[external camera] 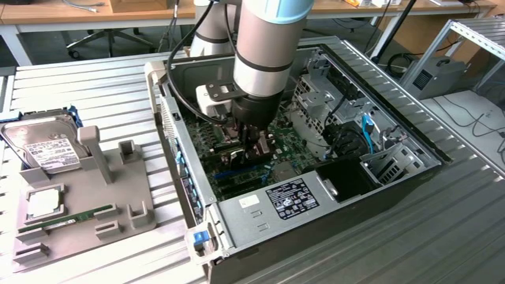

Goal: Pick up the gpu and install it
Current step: 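Insert the gpu into the slot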

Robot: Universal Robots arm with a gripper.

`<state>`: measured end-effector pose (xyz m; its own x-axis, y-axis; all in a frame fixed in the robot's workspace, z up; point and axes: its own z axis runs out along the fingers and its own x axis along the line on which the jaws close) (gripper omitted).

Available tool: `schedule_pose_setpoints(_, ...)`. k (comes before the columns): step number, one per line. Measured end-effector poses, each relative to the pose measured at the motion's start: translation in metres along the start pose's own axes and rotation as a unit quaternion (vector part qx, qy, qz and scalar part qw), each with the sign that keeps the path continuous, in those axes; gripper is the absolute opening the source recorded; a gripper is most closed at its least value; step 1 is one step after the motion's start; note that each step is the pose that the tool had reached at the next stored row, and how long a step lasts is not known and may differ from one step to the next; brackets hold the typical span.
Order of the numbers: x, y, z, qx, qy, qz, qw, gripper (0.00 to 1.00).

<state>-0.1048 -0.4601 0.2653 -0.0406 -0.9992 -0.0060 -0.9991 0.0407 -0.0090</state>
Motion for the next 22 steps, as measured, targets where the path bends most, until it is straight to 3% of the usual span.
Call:
schedule_pose_setpoints(6,0.0000,0.0000,0.0000,0.0000,0.0000,0.000,1.0000,0.27)
schedule_pose_setpoints(11,-0.0001,-0.0025,0.0000,-0.0095,0.0004,0.000,1.0000,0.27)
schedule_pose_setpoints(22,-0.0001,-0.0029,0.0000,-0.0116,0.0004,0.000,0.9999,0.27)
